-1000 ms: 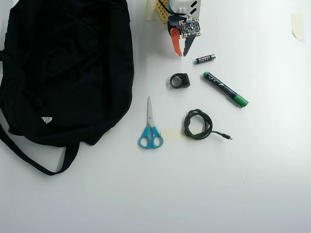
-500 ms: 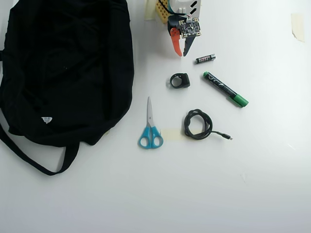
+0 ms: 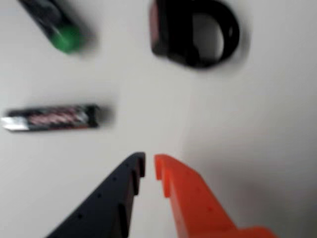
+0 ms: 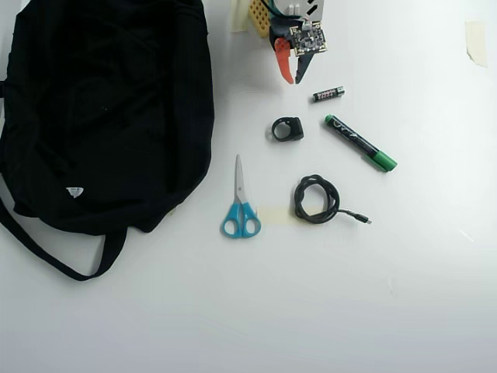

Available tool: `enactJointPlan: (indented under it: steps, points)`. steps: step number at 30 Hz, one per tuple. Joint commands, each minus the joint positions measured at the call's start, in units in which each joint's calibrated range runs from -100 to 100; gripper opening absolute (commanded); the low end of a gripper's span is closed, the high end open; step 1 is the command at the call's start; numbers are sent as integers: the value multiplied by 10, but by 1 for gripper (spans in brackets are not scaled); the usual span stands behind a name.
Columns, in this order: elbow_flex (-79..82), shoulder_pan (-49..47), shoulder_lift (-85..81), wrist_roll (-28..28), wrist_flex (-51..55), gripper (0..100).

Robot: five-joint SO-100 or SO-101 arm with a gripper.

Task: Put the green marker into the black bag

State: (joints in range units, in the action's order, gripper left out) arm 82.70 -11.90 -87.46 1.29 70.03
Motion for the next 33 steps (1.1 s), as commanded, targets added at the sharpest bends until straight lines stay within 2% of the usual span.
enactJointPlan:
  steps: [1, 6, 16, 22, 28, 33]
  points:
    - [-124, -29, 88, 3, -27, 2]
    - [-233, -38, 177, 3, -48, 2]
    - [-356, -138, 315, 4, -95, 2]
    - [-425, -155, 403, 110, -88, 2]
    - [-478, -155, 461, 117, -86, 2]
    - [-566, -164, 503, 117, -31, 2]
